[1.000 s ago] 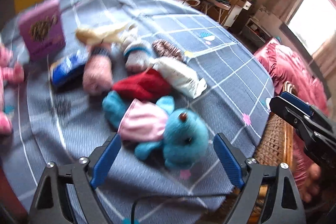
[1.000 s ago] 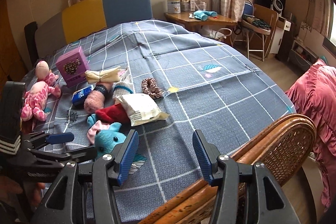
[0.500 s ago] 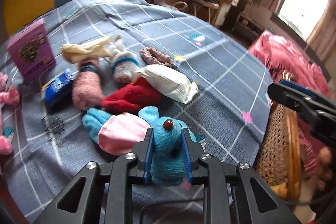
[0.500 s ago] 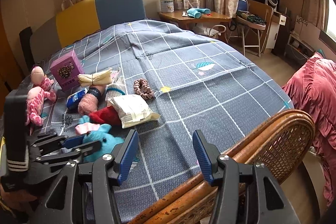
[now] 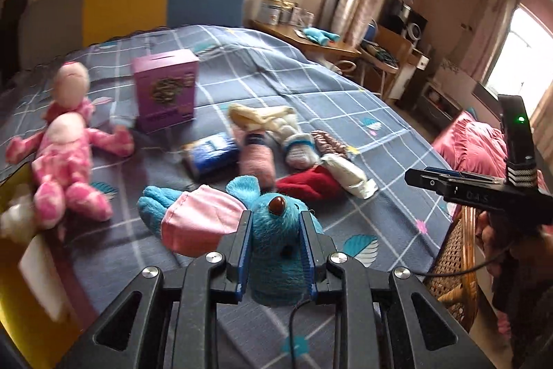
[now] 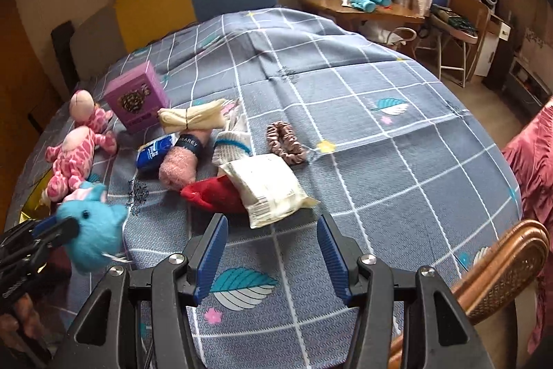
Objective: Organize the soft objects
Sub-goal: 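Carry the blue bear toward the tray with left tool while right tool grasps the brown scrunchie, then lower the blue bear into the gold tray and open the left tool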
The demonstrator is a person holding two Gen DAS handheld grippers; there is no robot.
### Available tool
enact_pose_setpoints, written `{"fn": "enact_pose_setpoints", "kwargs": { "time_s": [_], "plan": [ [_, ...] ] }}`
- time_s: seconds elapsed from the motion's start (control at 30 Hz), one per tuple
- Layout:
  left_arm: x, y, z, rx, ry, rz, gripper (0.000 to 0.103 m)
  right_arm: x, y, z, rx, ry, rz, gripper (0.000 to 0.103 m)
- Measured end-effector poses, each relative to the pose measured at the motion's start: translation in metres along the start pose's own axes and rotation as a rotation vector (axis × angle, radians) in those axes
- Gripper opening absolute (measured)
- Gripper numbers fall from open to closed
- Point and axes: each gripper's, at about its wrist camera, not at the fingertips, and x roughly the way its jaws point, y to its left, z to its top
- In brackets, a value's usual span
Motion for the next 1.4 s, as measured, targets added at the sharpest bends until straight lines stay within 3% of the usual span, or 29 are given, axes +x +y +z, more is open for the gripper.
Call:
{"fn": "enact_pose_setpoints", "kwargs": {
  "time_s": [0.2, 0.37, 0.47, 0.63, 0.87, 0.93, 0.97, 1.07, 1.4],
  "plan": [
    [-0.028, 0.025, -0.013, -0.057, -0.032, 0.028, 0.026, 0.012, 0.014, 0.004, 0.001, 0.033, 0.039, 0.054],
    [-0.054, 0.044, -0.015, -0.094, -0.077, 0.049, 0.026, 0.027, 0.019, 0.022, 0.012, 0.019, 0.022, 0.054],
    [-0.066, 0.057, -0.014, -0.128, -0.097, 0.064, 0.027, 0.050, 0.019, 0.045, -0.014, 0.031, -0.035, 0.054],
    [-0.084, 0.084, -0.016, -0.200, -0.123, 0.115, 0.027, 0.110, 0.014, 0.083, -0.041, 0.123, -0.136, 0.054],
    [-0.110, 0.124, -0.027, -0.291, -0.160, 0.215, 0.027, 0.178, 0.015, 0.099, -0.084, 0.212, -0.226, 0.054],
    [-0.118, 0.137, -0.032, -0.322, -0.166, 0.248, 0.027, 0.193, 0.015, 0.096, -0.098, 0.238, -0.240, 0.044],
    [-0.123, 0.145, -0.037, -0.340, -0.169, 0.278, 0.027, 0.199, 0.014, 0.094, -0.107, 0.245, -0.243, 0.027],
    [-0.133, 0.168, -0.048, -0.395, -0.170, 0.346, 0.027, 0.203, 0.010, 0.083, -0.103, 0.198, -0.189, 0.023],
    [-0.136, 0.233, -0.080, -0.564, -0.147, 0.488, 0.029, 0.205, 0.012, 0.082, -0.130, 0.190, -0.192, 0.024]
  ]
}}
